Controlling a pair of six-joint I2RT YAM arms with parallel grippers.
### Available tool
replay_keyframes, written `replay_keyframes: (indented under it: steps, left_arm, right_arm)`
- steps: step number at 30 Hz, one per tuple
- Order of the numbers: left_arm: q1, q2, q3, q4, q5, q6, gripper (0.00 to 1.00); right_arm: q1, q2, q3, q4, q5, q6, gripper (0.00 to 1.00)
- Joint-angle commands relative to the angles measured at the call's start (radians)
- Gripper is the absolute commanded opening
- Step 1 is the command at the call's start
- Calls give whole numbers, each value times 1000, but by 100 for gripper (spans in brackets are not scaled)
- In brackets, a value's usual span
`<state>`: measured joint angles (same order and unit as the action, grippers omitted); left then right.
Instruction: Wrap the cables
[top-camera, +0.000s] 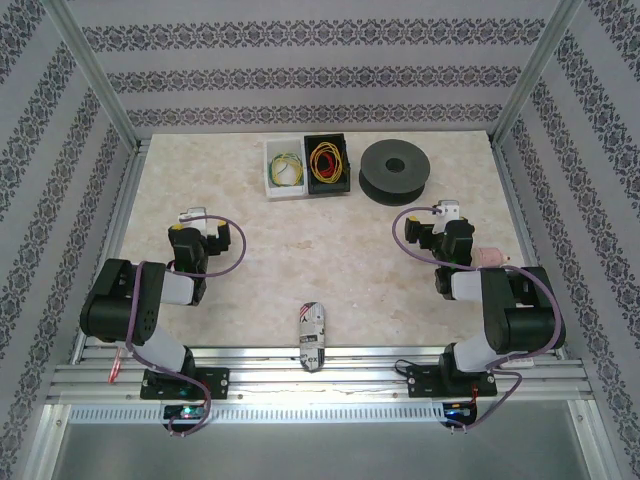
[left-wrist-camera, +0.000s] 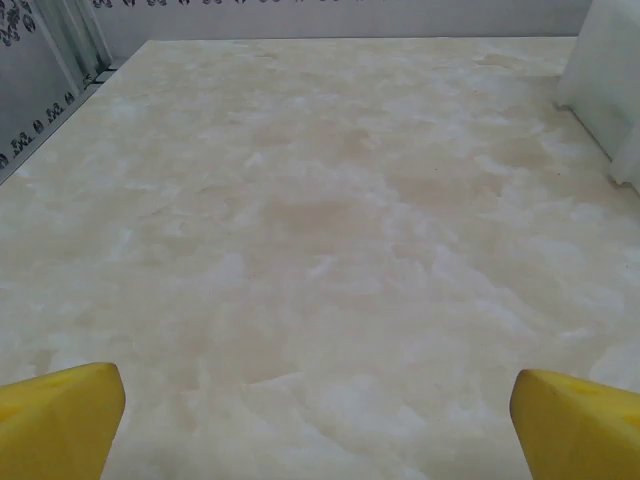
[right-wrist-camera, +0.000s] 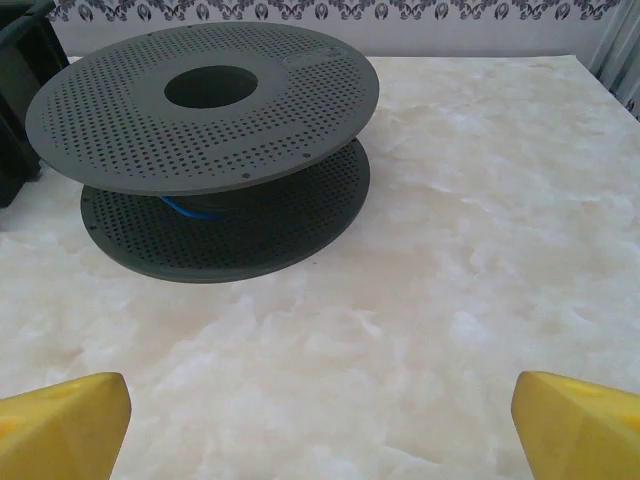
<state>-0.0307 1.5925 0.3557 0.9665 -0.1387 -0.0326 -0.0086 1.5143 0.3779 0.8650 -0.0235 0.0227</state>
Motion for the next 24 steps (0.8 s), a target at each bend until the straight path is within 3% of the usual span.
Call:
replay_keyframes:
  steps: [1,24]
  left_arm:
    - [11,0,15,18,7,10,99]
    - [12,0,17,12,10,8,99]
  right_arm:
    - [10,-1,12,25,9,4,98]
    - [9,2,16,20,2,5,98]
